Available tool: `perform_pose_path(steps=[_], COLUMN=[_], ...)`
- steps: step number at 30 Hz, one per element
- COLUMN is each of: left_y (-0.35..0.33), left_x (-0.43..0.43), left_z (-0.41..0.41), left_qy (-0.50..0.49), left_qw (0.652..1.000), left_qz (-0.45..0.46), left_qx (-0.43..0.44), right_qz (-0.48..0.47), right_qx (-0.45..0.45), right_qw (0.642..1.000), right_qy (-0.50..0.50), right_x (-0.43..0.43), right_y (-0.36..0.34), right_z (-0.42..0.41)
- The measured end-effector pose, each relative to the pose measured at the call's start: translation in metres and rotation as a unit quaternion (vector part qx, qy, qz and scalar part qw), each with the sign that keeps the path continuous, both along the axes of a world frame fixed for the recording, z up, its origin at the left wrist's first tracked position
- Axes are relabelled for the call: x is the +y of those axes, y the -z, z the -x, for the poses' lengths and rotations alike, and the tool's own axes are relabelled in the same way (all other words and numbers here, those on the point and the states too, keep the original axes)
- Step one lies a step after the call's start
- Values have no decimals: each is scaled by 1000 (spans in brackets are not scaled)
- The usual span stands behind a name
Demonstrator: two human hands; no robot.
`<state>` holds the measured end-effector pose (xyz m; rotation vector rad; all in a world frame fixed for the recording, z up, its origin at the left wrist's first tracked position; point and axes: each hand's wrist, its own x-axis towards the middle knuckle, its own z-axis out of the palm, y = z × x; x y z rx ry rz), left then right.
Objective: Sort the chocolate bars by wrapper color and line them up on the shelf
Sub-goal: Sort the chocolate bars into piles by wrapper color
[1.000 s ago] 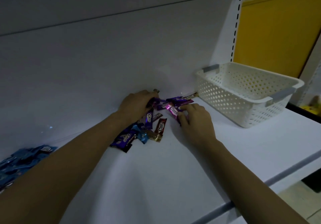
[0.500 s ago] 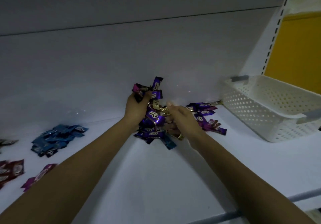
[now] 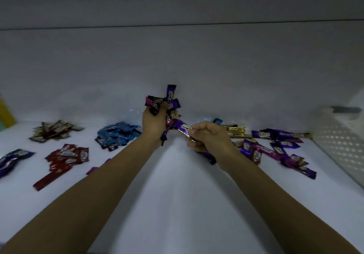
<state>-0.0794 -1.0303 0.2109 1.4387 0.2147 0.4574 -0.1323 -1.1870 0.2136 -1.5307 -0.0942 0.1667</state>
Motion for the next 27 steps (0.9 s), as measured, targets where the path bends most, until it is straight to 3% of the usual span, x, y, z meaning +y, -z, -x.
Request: perform_pose_path(steps=[9,16,21,27], left_y=[-8,-6,1,17], left_x=[108,212,269,308], left_z=[40,113,176,234], left_qy=[-128,-268,-353,-405], left_qw=[991,962,934,913], left_qz=[-21,-52,-53,-47], left_qx=[-13,-5,-6,17], right_qz=[-1,10,98,213], right_qx=[-43,-51,-104,-202], right_qw=[997,989,965,909], right_qy=[-60,-136,-220,-295], right_x=[89,202,295,393], right_y=[-8,-16,-13,4], right_z=[-20,-24,-24,-14])
